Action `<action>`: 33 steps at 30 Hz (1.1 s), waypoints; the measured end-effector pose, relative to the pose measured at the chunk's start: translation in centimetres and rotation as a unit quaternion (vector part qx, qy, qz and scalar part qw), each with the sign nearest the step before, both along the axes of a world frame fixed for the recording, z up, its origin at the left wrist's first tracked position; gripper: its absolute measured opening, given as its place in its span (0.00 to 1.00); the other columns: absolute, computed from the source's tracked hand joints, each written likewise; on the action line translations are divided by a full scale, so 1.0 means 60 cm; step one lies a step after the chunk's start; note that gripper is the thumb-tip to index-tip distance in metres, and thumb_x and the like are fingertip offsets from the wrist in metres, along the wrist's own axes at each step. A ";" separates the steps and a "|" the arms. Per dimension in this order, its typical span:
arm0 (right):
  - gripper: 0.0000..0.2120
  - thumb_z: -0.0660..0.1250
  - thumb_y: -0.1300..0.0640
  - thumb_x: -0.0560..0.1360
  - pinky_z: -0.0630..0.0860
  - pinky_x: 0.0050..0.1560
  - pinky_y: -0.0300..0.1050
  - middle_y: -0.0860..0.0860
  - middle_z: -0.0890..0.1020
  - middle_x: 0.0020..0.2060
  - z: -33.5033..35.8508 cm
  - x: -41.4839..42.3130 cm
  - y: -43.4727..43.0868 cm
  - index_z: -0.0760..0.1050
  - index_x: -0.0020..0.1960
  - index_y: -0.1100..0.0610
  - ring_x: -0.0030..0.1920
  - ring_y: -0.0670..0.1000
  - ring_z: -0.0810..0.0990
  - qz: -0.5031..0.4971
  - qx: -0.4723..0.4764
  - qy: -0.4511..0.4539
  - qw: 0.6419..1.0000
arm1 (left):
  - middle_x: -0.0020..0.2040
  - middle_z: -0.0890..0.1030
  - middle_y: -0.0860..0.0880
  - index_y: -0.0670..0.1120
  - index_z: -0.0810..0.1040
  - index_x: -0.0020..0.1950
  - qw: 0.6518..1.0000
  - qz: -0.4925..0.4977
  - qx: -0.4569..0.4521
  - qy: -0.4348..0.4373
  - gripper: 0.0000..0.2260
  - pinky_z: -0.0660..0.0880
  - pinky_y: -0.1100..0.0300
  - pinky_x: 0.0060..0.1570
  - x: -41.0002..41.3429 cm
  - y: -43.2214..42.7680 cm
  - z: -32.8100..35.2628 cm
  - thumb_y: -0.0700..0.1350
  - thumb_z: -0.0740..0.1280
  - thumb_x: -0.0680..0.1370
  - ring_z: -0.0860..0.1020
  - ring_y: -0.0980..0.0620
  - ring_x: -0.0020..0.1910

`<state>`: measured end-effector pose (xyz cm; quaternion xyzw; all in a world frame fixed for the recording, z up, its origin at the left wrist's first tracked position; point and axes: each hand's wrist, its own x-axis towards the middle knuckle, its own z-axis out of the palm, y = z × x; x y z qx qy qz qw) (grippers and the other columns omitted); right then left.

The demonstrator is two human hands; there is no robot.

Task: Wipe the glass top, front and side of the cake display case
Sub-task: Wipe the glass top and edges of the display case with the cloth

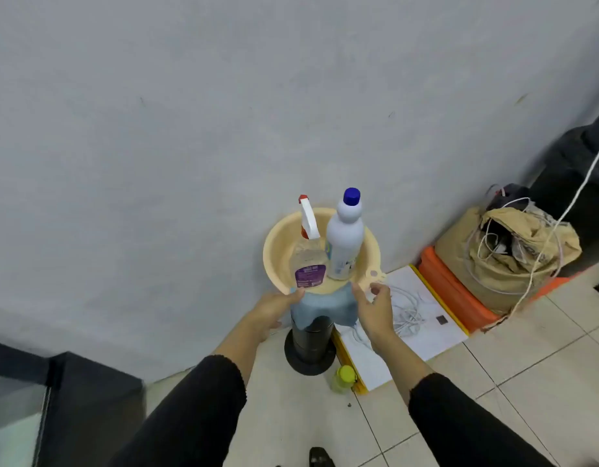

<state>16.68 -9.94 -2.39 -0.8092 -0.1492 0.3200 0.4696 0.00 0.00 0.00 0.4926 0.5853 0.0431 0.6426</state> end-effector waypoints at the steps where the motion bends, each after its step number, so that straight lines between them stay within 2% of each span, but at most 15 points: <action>1: 0.28 0.65 0.42 0.77 0.70 0.68 0.55 0.55 0.70 0.69 -0.004 0.001 0.002 0.60 0.71 0.52 0.66 0.57 0.71 0.028 0.002 0.026 0.999 | 0.69 0.73 0.47 0.45 0.71 0.68 0.999 0.040 -0.003 -0.028 0.25 0.69 0.49 0.64 0.002 -0.002 -0.007 0.56 0.70 0.75 0.70 0.46 0.69; 3: 0.30 0.67 0.43 0.76 0.71 0.64 0.52 0.57 0.70 0.68 -0.005 0.002 0.003 0.57 0.71 0.49 0.62 0.56 0.72 0.059 0.017 0.091 0.994 | 0.65 0.76 0.47 0.42 0.73 0.68 0.996 0.071 -0.013 -0.056 0.26 0.69 0.50 0.65 0.003 -0.010 -0.019 0.54 0.71 0.75 0.72 0.47 0.66; 4: 0.31 0.69 0.45 0.75 0.72 0.60 0.49 0.58 0.71 0.66 -0.004 0.002 0.001 0.57 0.71 0.49 0.59 0.55 0.73 0.050 0.029 0.117 0.991 | 0.62 0.78 0.47 0.41 0.74 0.67 0.995 0.074 -0.008 -0.061 0.24 0.71 0.53 0.62 0.003 -0.014 -0.027 0.53 0.71 0.76 0.75 0.49 0.62; 7: 0.30 0.73 0.52 0.73 0.72 0.48 0.39 0.57 0.74 0.57 0.010 0.000 -0.006 0.60 0.68 0.55 0.51 0.51 0.75 -0.002 0.052 0.132 0.990 | 0.45 0.80 0.49 0.40 0.79 0.55 0.995 0.077 0.046 -0.046 0.14 0.74 0.70 0.37 0.012 -0.028 -0.034 0.49 0.70 0.77 0.77 0.56 0.43; 9: 0.26 0.75 0.57 0.71 0.70 0.40 0.39 0.55 0.75 0.51 0.012 -0.004 -0.011 0.64 0.62 0.59 0.45 0.50 0.76 -0.034 0.033 0.143 0.989 | 0.39 0.80 0.47 0.39 0.79 0.47 0.992 0.098 0.075 -0.040 0.11 0.72 0.72 0.26 0.013 -0.034 -0.040 0.47 0.71 0.76 0.77 0.55 0.36; 12: 0.14 0.77 0.62 0.69 0.71 0.32 0.39 0.55 0.80 0.42 0.019 -0.008 -0.022 0.76 0.49 0.64 0.44 0.55 0.79 -0.011 0.003 0.142 0.990 | 0.33 0.77 0.46 0.40 0.74 0.37 0.983 0.129 0.117 -0.060 0.12 0.72 0.67 0.26 -0.001 -0.043 -0.038 0.44 0.73 0.74 0.76 0.53 0.31; 14: 0.09 0.77 0.64 0.68 0.74 0.29 0.35 0.55 0.82 0.37 0.032 -0.008 -0.030 0.79 0.43 0.65 0.39 0.53 0.81 0.033 0.025 0.151 0.988 | 0.35 0.82 0.48 0.40 0.79 0.39 0.978 0.130 0.136 -0.090 0.08 0.74 0.68 0.29 -0.018 -0.049 -0.020 0.43 0.73 0.74 0.80 0.55 0.32; 17: 0.07 0.76 0.67 0.68 0.76 0.32 0.32 0.54 0.84 0.37 0.073 -0.015 -0.036 0.81 0.44 0.64 0.35 0.47 0.84 0.109 0.093 0.144 0.979 | 0.40 0.85 0.48 0.42 0.84 0.46 0.964 0.146 0.192 -0.111 0.05 0.76 0.69 0.34 -0.055 -0.054 0.017 0.43 0.73 0.74 0.81 0.59 0.36; 19: 0.08 0.76 0.65 0.68 0.78 0.38 0.33 0.52 0.86 0.40 0.108 -0.026 -0.024 0.82 0.46 0.59 0.40 0.45 0.85 0.177 0.117 0.103 0.972 | 0.38 0.84 0.48 0.43 0.84 0.45 0.946 0.187 0.239 -0.110 0.05 0.75 0.69 0.35 -0.088 -0.051 0.045 0.44 0.74 0.73 0.80 0.57 0.37; 21: 0.09 0.76 0.65 0.69 0.79 0.41 0.34 0.50 0.85 0.40 0.139 -0.046 0.001 0.82 0.46 0.55 0.41 0.43 0.84 0.255 0.142 0.066 0.954 | 0.36 0.83 0.52 0.42 0.84 0.44 0.921 0.246 0.277 -0.124 0.05 0.74 0.70 0.34 -0.128 -0.047 0.082 0.44 0.74 0.73 0.79 0.58 0.36; 25: 0.06 0.73 0.63 0.72 0.77 0.40 0.32 0.50 0.85 0.41 0.207 -0.130 0.076 0.82 0.46 0.54 0.37 0.40 0.82 0.349 0.220 0.016 0.911 | 0.31 0.82 0.55 0.43 0.83 0.39 0.855 0.354 0.354 -0.136 0.04 0.75 0.70 0.34 -0.218 -0.048 0.166 0.43 0.75 0.72 0.78 0.62 0.32; 27: 0.05 0.73 0.61 0.72 0.78 0.47 0.37 0.50 0.83 0.47 0.239 -0.189 0.119 0.81 0.45 0.52 0.46 0.46 0.83 0.373 0.268 -0.012 0.888 | 0.32 0.83 0.56 0.45 0.83 0.39 0.802 0.419 0.403 -0.137 0.03 0.75 0.71 0.34 -0.269 -0.047 0.206 0.42 0.75 0.72 0.79 0.62 0.34; 29: 0.08 0.74 0.58 0.72 0.78 0.54 0.45 0.49 0.76 0.57 0.270 -0.257 0.158 0.79 0.42 0.46 0.55 0.52 0.79 0.404 0.309 -0.033 0.860 | 0.42 0.85 0.54 0.45 0.83 0.39 0.738 0.484 0.450 -0.135 0.03 0.75 0.72 0.38 -0.331 -0.043 0.243 0.41 0.76 0.71 0.81 0.61 0.42; 31: 0.07 0.74 0.56 0.73 0.76 0.57 0.46 0.43 0.69 0.65 0.298 -0.312 0.190 0.78 0.42 0.45 0.60 0.52 0.78 0.445 0.339 -0.026 0.829 | 0.54 0.83 0.52 0.45 0.82 0.37 0.697 0.513 0.484 -0.130 0.05 0.75 0.71 0.46 -0.385 -0.031 0.274 0.40 0.76 0.71 0.81 0.61 0.53; 33: 0.05 0.72 0.58 0.75 0.76 0.57 0.43 0.43 0.72 0.66 0.332 -0.391 0.225 0.79 0.43 0.49 0.62 0.49 0.78 0.498 0.368 0.028 0.784 | 0.59 0.82 0.49 0.44 0.80 0.36 0.654 0.542 0.514 -0.124 0.07 0.76 0.67 0.53 -0.456 -0.028 0.309 0.38 0.75 0.71 0.80 0.59 0.57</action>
